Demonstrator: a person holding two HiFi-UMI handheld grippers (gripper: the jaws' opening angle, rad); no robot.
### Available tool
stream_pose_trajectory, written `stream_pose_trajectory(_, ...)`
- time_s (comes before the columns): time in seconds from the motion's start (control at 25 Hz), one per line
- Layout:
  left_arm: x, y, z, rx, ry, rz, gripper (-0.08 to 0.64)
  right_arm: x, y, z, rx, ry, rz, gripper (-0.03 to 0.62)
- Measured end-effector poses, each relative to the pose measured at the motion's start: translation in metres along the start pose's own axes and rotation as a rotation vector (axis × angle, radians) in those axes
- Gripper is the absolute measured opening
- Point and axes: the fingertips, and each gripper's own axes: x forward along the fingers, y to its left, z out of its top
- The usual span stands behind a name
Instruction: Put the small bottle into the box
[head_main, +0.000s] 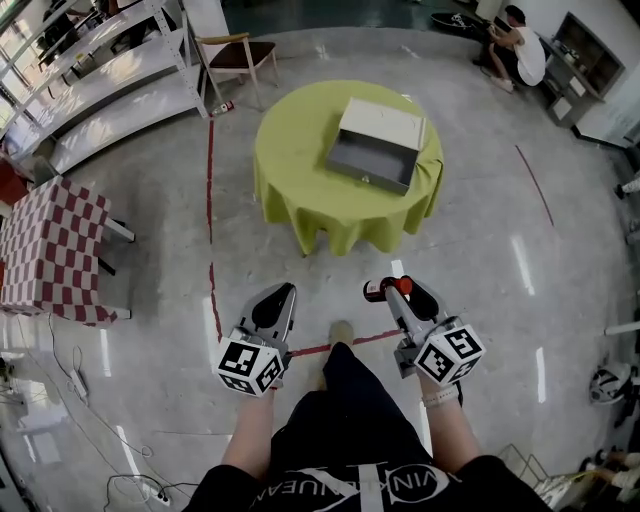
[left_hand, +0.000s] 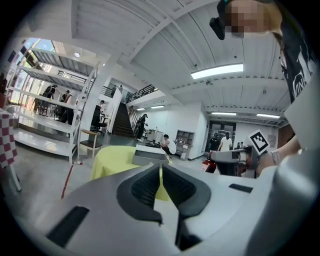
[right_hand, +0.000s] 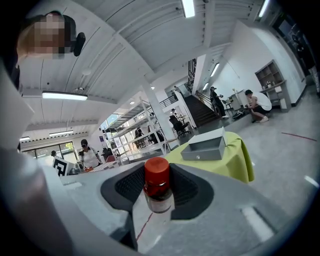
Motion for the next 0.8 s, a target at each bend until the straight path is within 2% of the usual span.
stream_pose_trajectory(0.28,0.037,0.026,0.016,0.006,-0.001,0.017,0.023,0.044,-0.020,0.016,-0.004,0.008,0.031,0.147)
stream_pose_trajectory(0.56,0.081,0.039,0.023,0.005,0.019,-0.009,0.023,0.073,-0.049,0.028,0.012,0.012,0.011,0.147)
stream_pose_trajectory(0.8,0.118,0.051,0.043,0.026,-0.004,-0.010,0.023,0.098,-0.068,0.045,0.010,0.009,0.019,0.147)
